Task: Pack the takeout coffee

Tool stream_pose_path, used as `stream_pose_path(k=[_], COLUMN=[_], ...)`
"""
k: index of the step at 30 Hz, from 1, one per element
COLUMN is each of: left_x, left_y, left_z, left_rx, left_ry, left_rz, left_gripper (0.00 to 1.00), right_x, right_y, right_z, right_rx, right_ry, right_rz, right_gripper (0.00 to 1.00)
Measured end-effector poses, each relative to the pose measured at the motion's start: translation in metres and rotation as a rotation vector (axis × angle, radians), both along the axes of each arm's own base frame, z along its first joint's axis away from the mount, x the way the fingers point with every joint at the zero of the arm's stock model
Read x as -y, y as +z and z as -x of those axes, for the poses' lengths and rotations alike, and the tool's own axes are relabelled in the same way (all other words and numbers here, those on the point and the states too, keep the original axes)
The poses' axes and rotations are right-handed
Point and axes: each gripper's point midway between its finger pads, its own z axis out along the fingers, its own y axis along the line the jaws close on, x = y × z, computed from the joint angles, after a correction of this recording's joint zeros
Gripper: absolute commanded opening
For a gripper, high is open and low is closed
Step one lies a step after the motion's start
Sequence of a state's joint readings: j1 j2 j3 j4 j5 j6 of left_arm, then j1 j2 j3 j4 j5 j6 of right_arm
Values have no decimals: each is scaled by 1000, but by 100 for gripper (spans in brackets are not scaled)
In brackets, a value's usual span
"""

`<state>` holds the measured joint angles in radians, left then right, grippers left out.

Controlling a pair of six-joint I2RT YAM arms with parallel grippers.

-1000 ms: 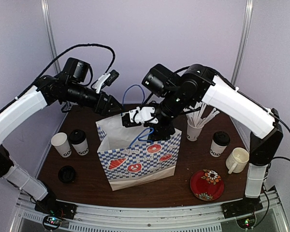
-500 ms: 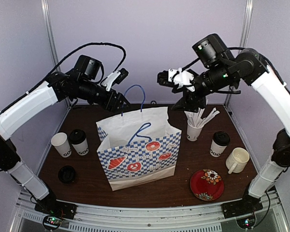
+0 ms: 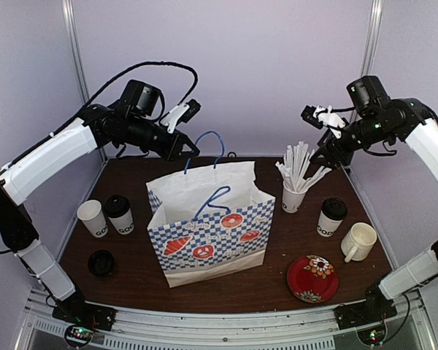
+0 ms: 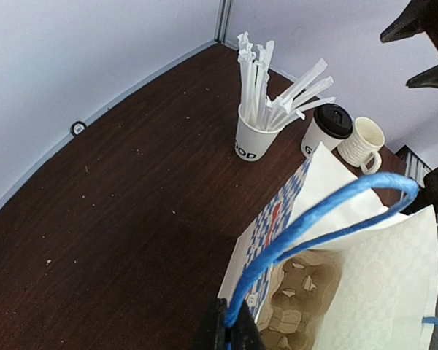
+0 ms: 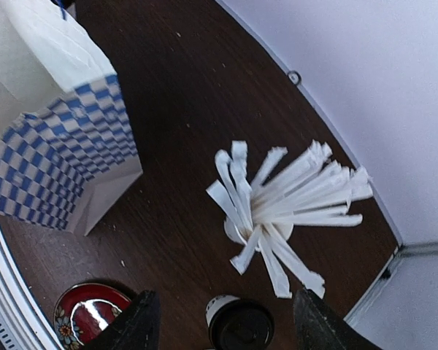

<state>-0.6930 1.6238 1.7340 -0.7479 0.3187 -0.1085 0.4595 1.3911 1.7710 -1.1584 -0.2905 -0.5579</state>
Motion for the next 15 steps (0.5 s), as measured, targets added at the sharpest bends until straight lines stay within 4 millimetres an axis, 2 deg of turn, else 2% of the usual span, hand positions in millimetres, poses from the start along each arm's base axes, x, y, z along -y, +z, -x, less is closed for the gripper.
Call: stream_pose_path(k=[6, 9, 10, 13, 15], left_x=[8, 10, 10, 11, 10], left_y=[12, 16, 16, 18, 19], left_z=[-9, -11, -12, -13, -14], left_rx=[39, 52, 56, 71, 75], left_ry=[-8, -10, -10, -12, -6], left_rz=[20, 30, 32, 33, 33], left_gripper=[0, 0, 8, 40, 51], right_x=[86, 115, 121, 128, 128], right_y=[-70, -100, -110, -137, -146], right_z=[-13, -13, -10, 2, 5], right_rx=[-172, -246, -267, -319, -333], right_ry=[-246, -292, -289, -230, -187], right_rz=[24, 49, 65, 125, 152], right_gripper=[77, 79, 79, 80, 80])
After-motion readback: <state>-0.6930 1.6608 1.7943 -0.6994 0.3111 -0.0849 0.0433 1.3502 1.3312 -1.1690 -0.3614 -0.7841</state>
